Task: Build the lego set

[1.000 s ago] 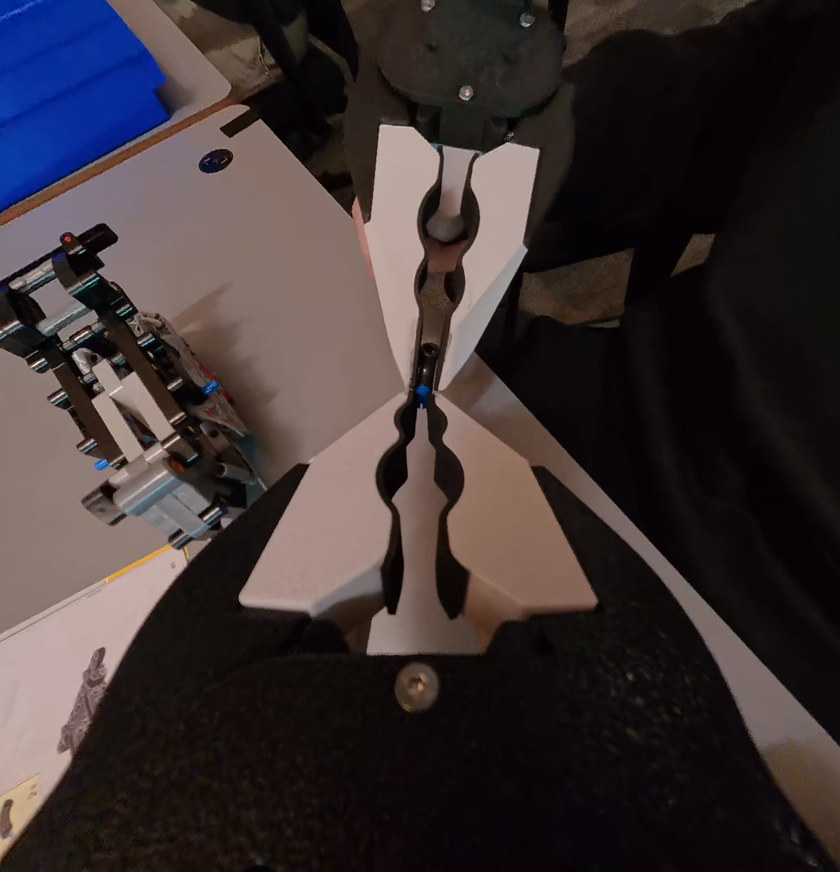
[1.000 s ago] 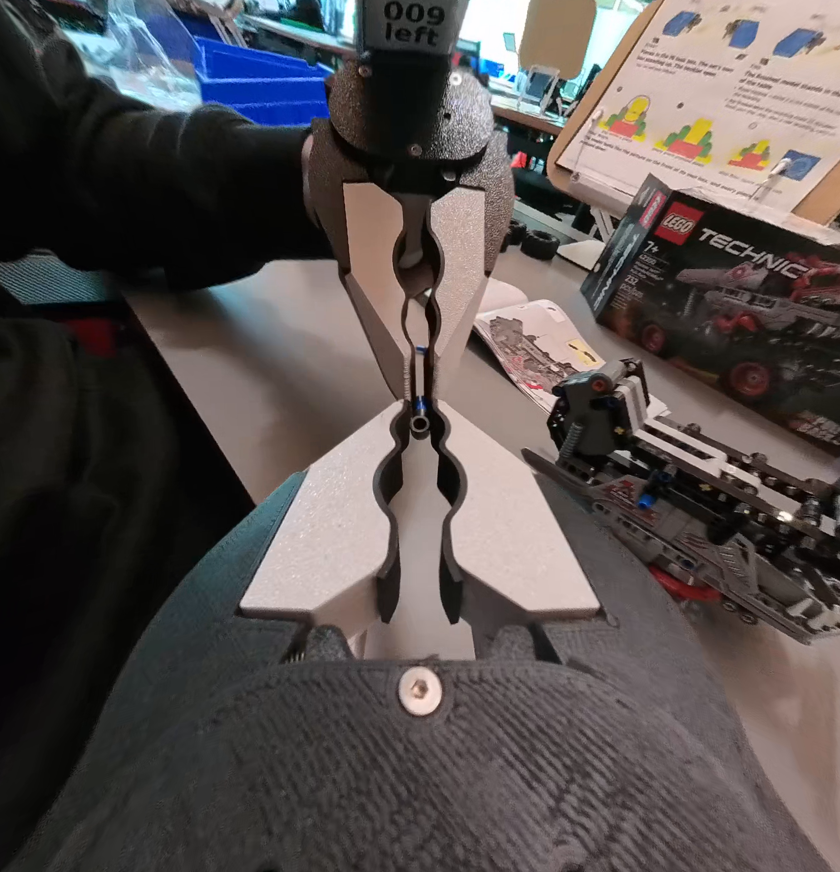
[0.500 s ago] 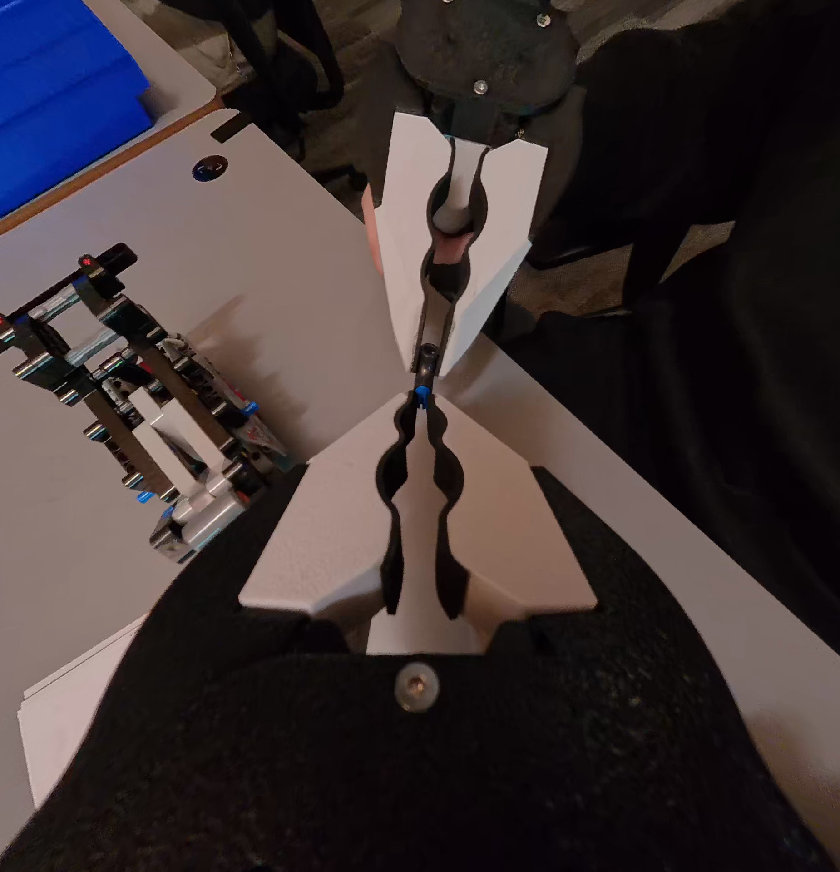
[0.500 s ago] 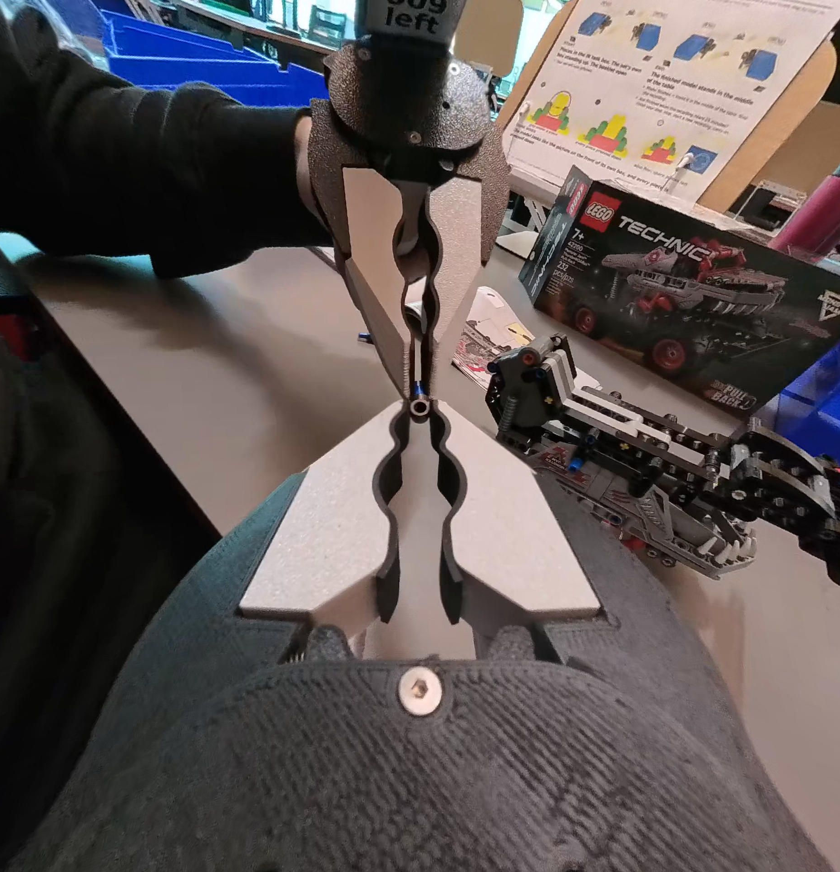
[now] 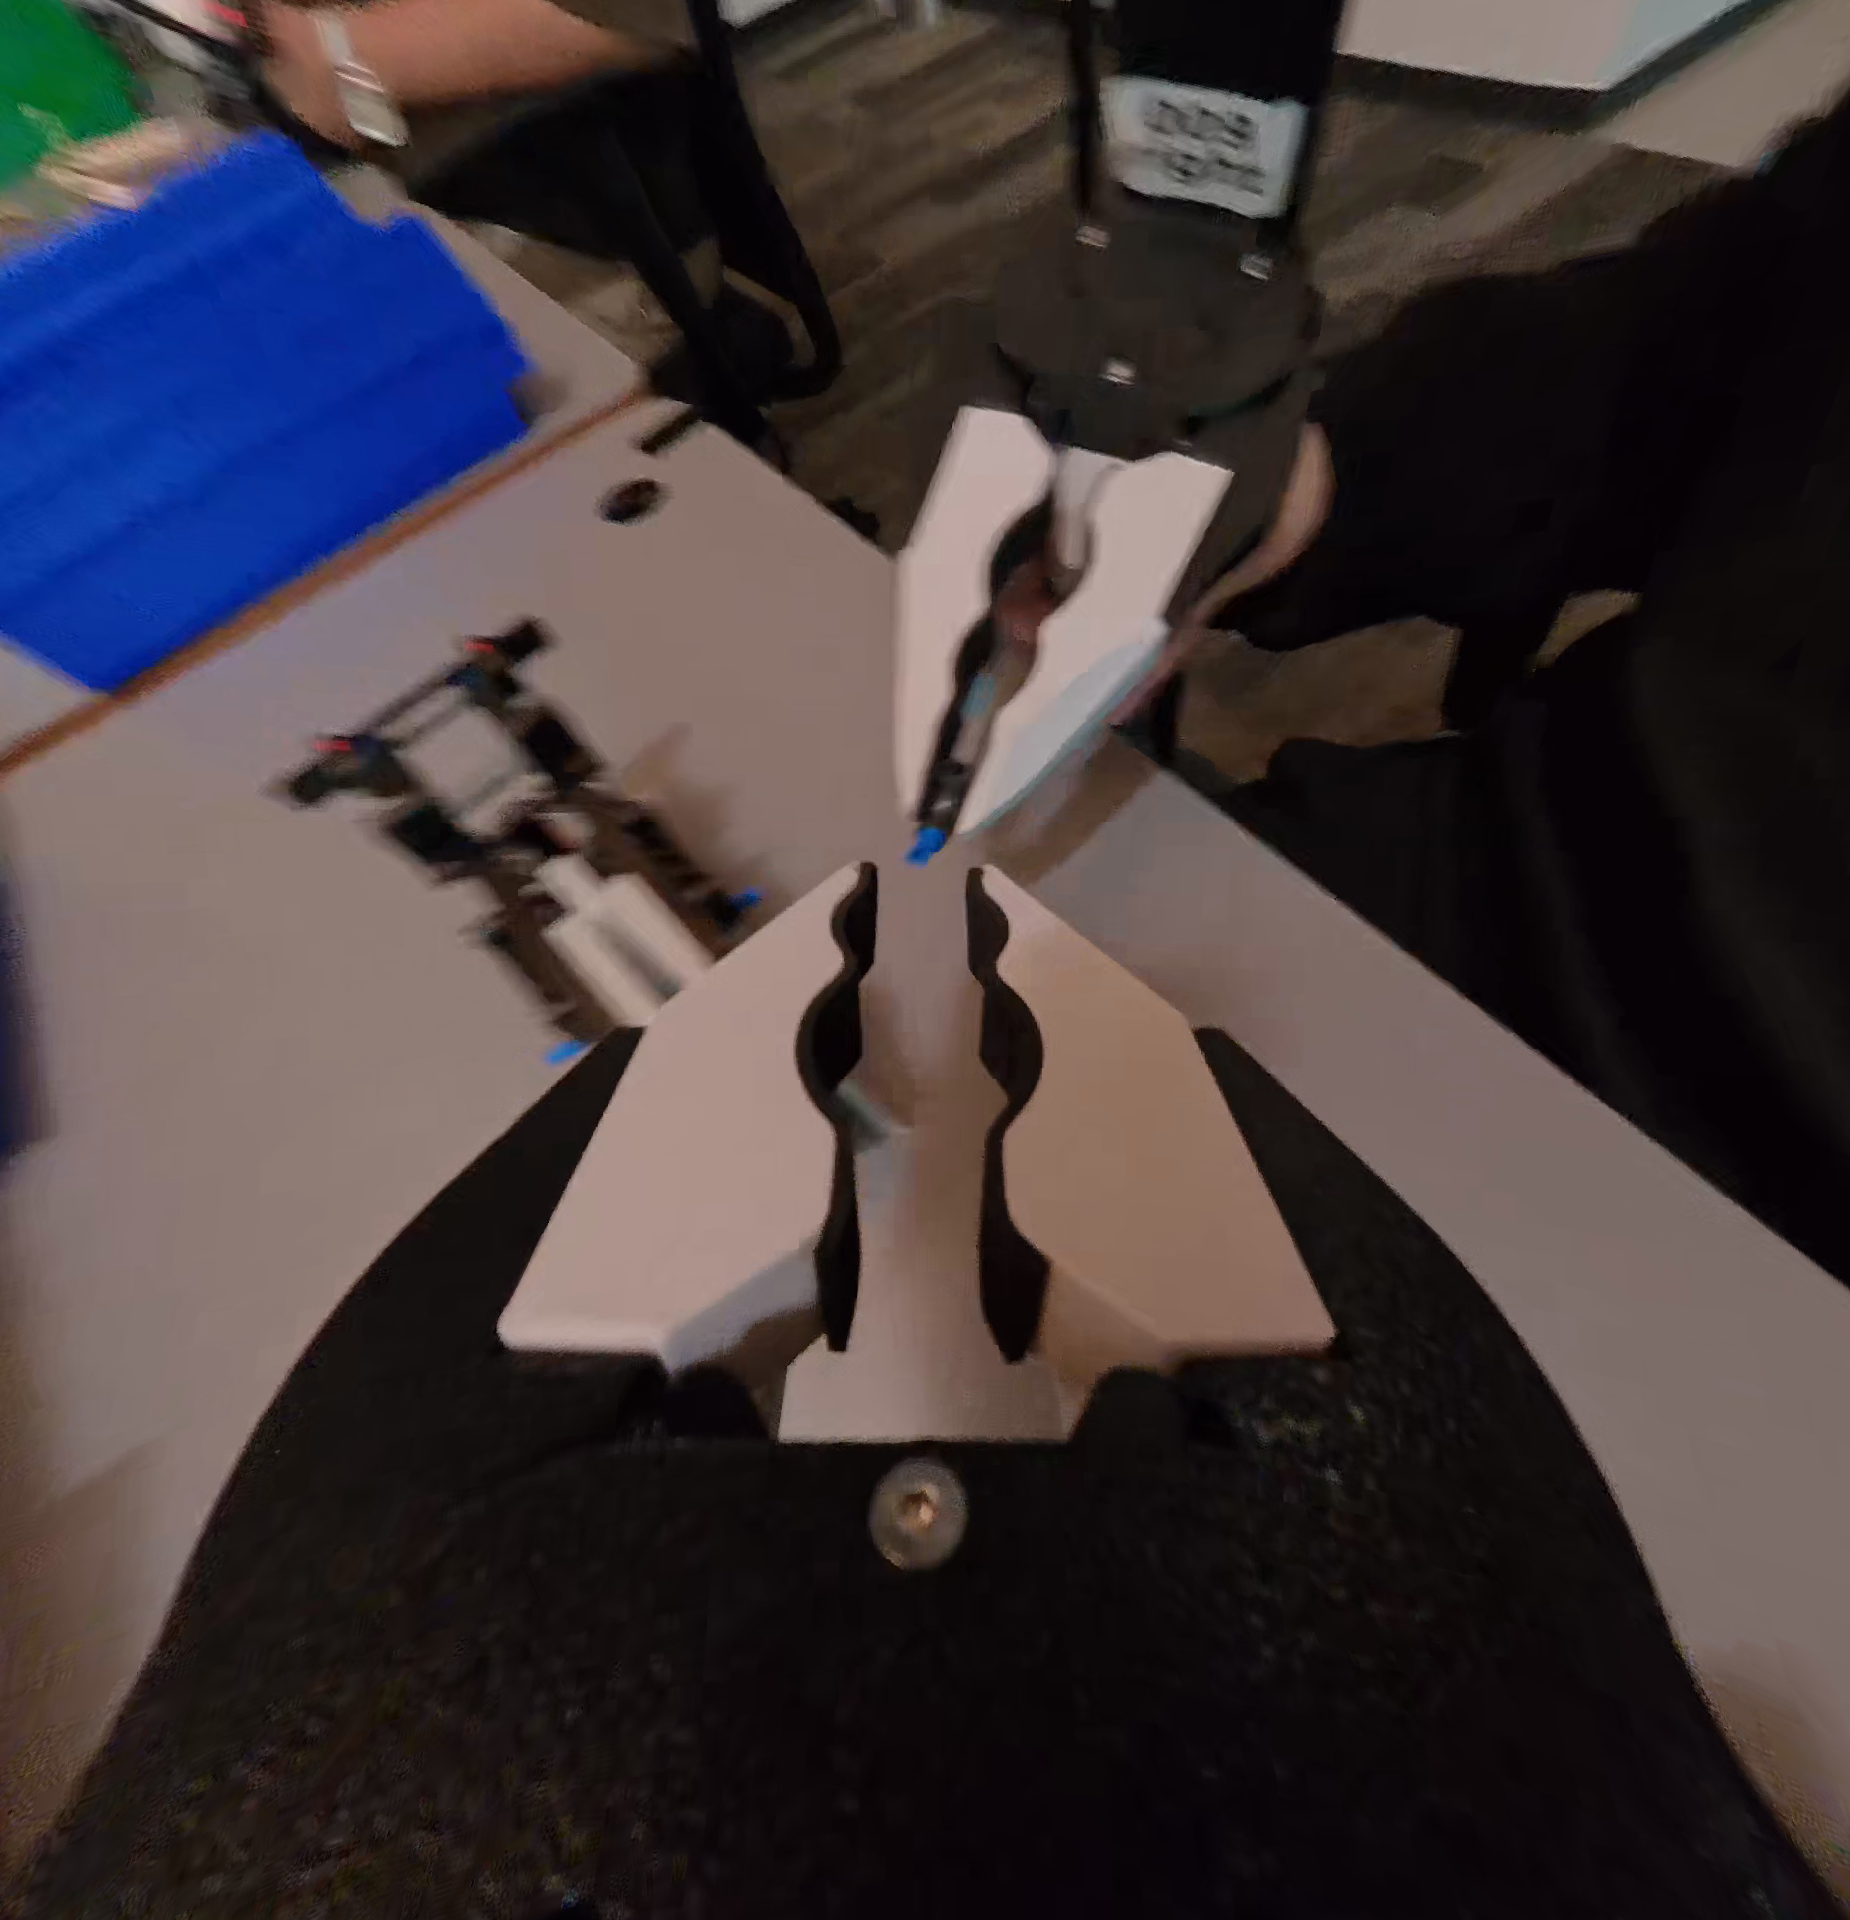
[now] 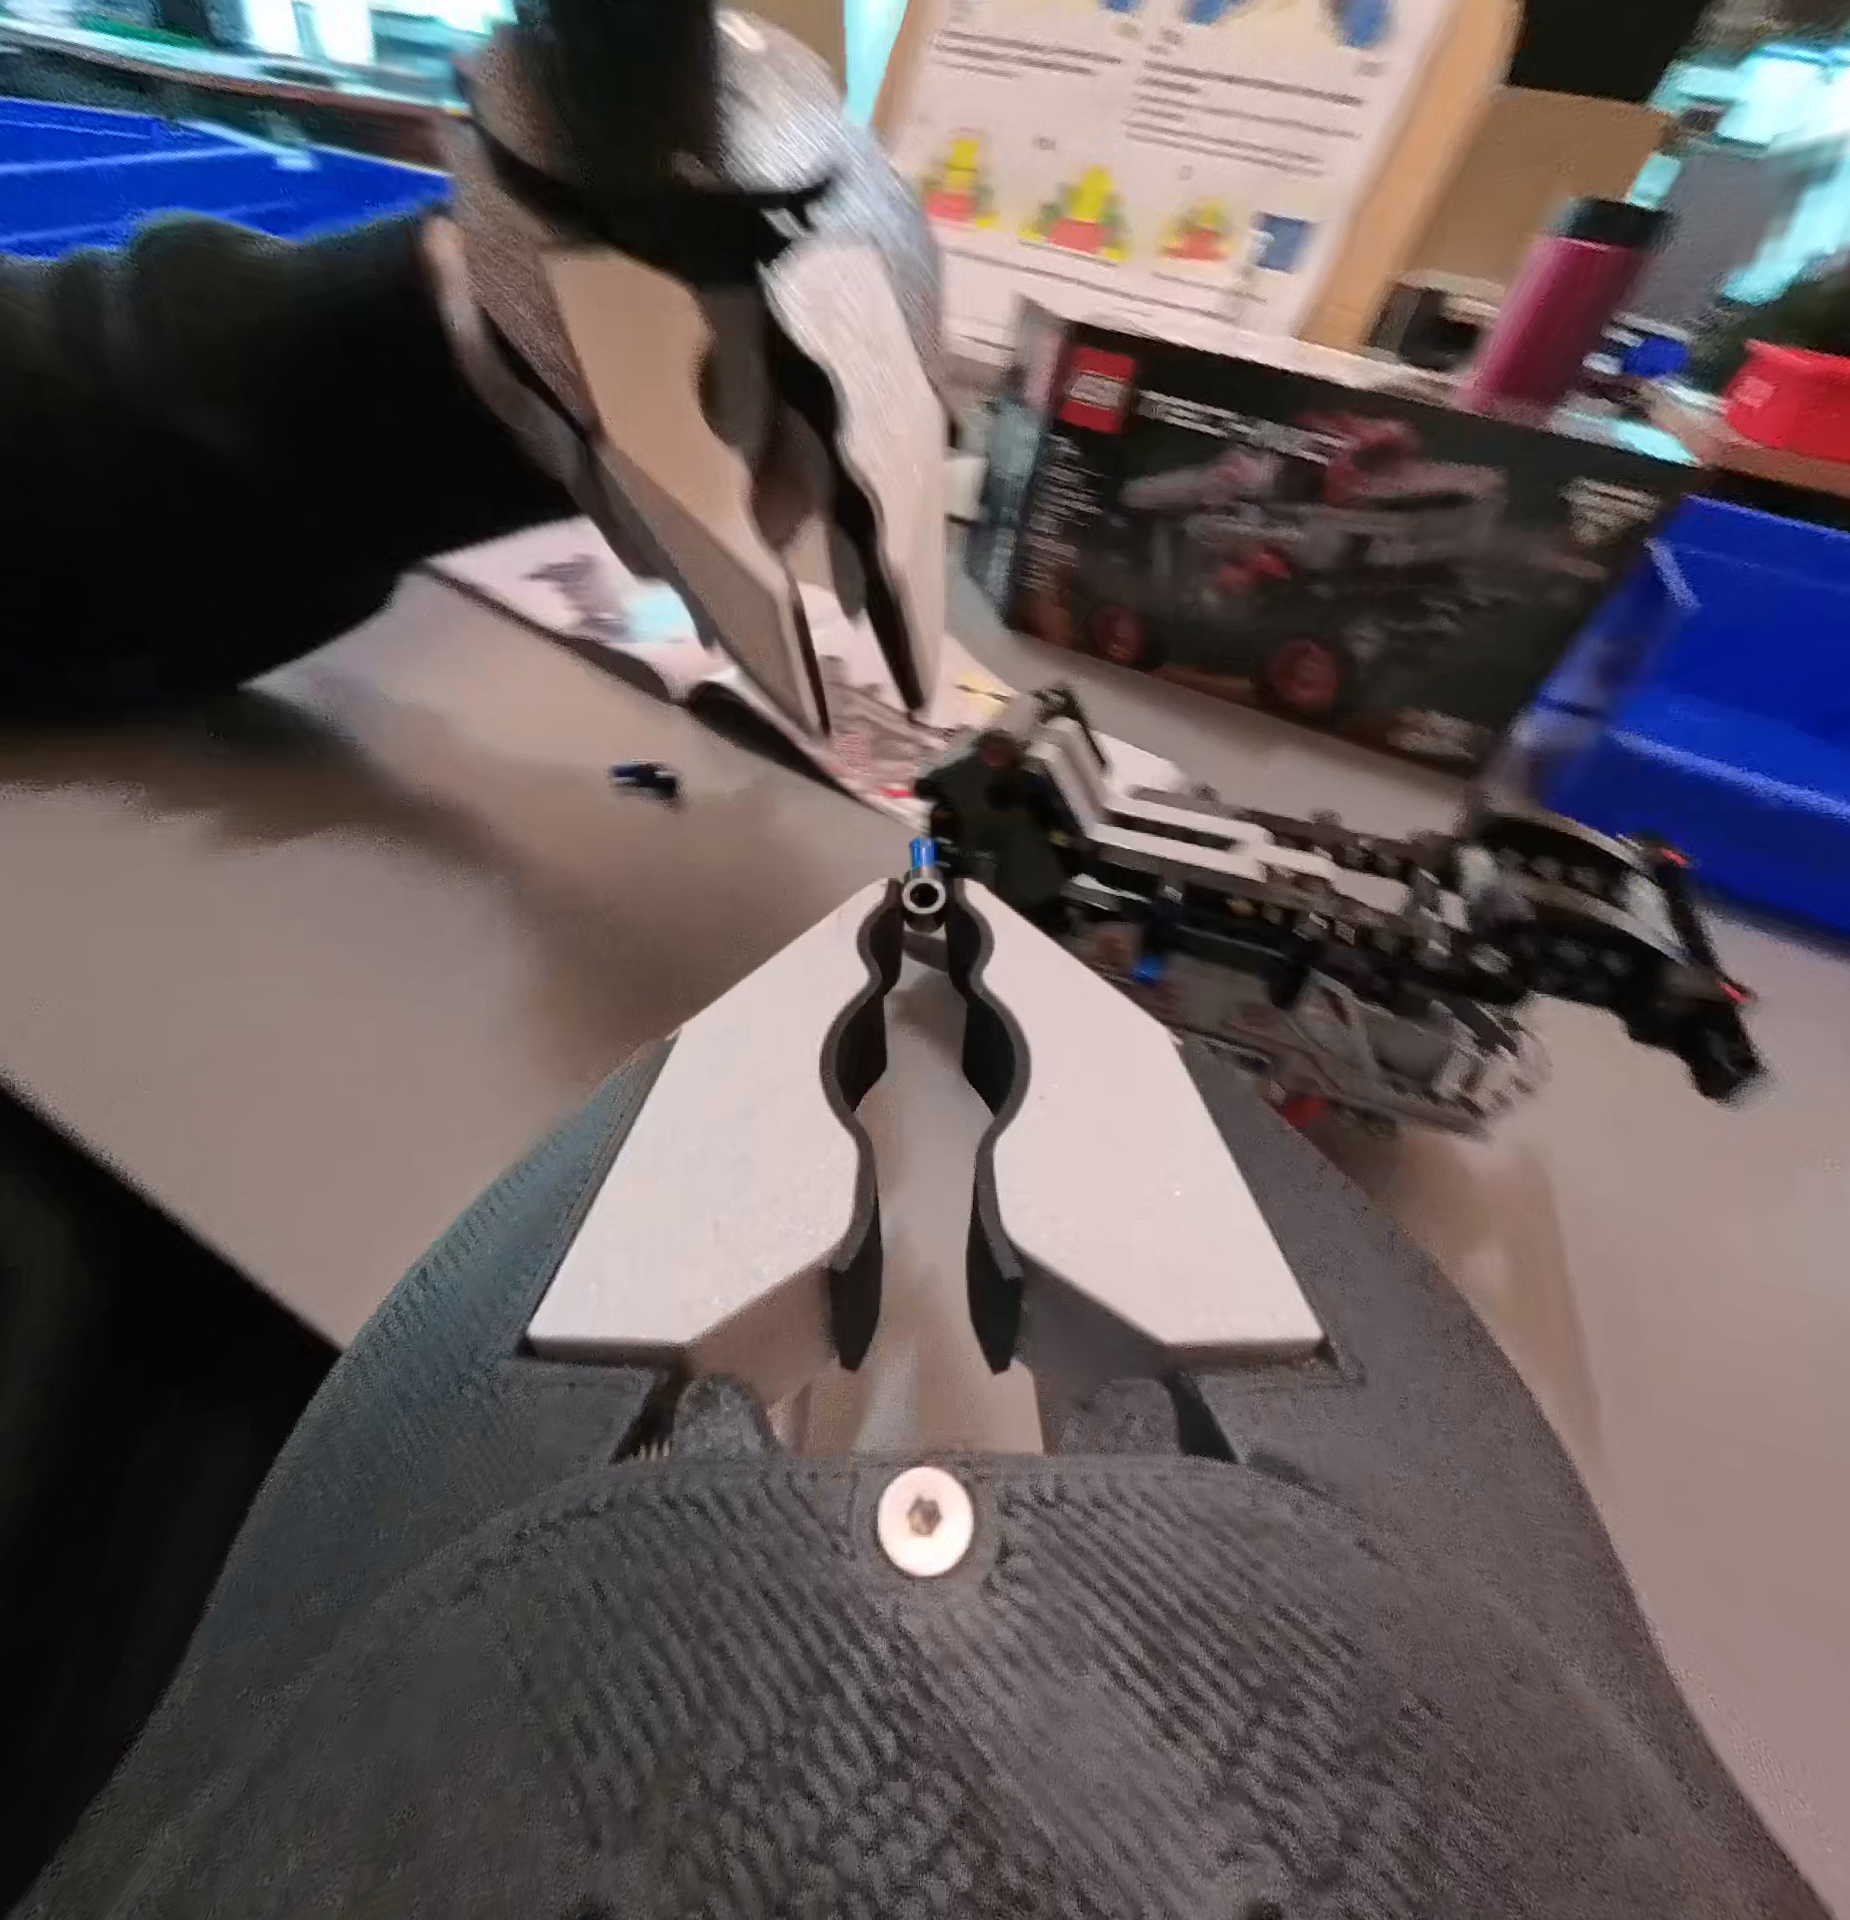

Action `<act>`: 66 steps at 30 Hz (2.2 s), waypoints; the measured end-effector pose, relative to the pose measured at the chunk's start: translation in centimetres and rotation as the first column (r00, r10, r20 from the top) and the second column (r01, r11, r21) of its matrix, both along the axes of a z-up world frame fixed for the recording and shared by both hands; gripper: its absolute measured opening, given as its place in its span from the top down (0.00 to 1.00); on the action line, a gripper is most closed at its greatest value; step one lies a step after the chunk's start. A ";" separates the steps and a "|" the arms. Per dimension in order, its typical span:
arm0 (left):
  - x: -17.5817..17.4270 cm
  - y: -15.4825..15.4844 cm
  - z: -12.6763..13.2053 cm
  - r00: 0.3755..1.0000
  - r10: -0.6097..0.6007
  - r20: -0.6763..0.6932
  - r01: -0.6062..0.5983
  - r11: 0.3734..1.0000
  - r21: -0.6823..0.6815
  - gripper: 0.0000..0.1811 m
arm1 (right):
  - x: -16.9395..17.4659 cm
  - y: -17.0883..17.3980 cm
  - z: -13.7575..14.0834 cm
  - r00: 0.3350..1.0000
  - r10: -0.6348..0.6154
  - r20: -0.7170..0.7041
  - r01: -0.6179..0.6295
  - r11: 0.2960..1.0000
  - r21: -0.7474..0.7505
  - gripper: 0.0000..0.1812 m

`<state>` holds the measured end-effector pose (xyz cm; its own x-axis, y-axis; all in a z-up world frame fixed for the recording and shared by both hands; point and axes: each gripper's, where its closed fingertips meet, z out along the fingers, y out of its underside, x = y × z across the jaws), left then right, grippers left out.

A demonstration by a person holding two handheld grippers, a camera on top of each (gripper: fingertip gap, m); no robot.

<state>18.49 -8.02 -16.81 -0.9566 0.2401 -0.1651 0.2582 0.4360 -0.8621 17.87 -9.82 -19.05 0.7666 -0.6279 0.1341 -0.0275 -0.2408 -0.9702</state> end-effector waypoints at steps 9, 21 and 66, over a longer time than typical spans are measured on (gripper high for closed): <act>11.0 -0.7 -2.5 0.995 0.035 -0.088 -0.018 0.983 0.183 0.91 | 4.4 -4.0 -1.1 0.932 -0.354 -0.074 0.358 0.932 0.054 0.97; 11.3 -3.1 -4.4 0.815 0.045 -0.577 0.143 0.950 0.277 0.78 | 4.9 -4.0 -1.8 0.935 -0.346 -0.078 0.345 0.938 -0.019 0.97; 9.2 -4.6 -6.1 0.447 0.265 -0.854 -0.201 0.960 0.193 0.70 | 5.3 -3.3 -2.7 0.939 -0.335 -0.074 0.327 0.939 -0.108 0.96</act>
